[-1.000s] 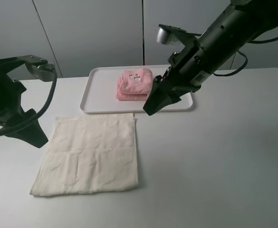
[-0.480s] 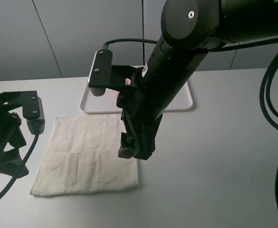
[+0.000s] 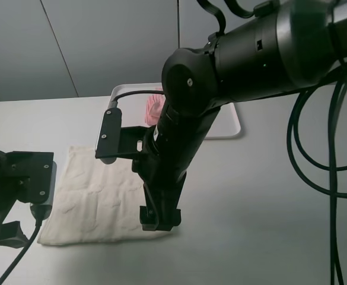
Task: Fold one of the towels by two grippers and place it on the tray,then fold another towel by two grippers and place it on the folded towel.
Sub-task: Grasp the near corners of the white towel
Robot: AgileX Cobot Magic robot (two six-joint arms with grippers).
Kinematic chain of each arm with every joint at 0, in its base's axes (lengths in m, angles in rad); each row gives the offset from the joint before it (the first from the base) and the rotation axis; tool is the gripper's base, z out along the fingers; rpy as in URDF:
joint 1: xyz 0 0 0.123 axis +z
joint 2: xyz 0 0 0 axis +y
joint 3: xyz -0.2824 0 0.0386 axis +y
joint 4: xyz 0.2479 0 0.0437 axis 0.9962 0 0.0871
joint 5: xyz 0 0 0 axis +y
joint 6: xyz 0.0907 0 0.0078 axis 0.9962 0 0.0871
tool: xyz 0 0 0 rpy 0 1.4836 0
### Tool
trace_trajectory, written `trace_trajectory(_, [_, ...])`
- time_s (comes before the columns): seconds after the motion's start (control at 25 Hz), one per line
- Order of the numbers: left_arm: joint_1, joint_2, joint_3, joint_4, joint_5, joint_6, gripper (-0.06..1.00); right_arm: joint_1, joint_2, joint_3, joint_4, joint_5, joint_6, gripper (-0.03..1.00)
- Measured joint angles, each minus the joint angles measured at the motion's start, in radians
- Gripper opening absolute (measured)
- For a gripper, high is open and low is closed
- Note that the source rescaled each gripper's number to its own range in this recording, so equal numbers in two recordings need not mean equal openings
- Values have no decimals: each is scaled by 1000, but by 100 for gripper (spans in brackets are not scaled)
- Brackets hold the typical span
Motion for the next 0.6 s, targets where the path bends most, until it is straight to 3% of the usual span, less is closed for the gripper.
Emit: trace_trajectory(0.6, [-82,173,56,-6,-221,-54,100,6,45,0,-8,-3,-8,100])
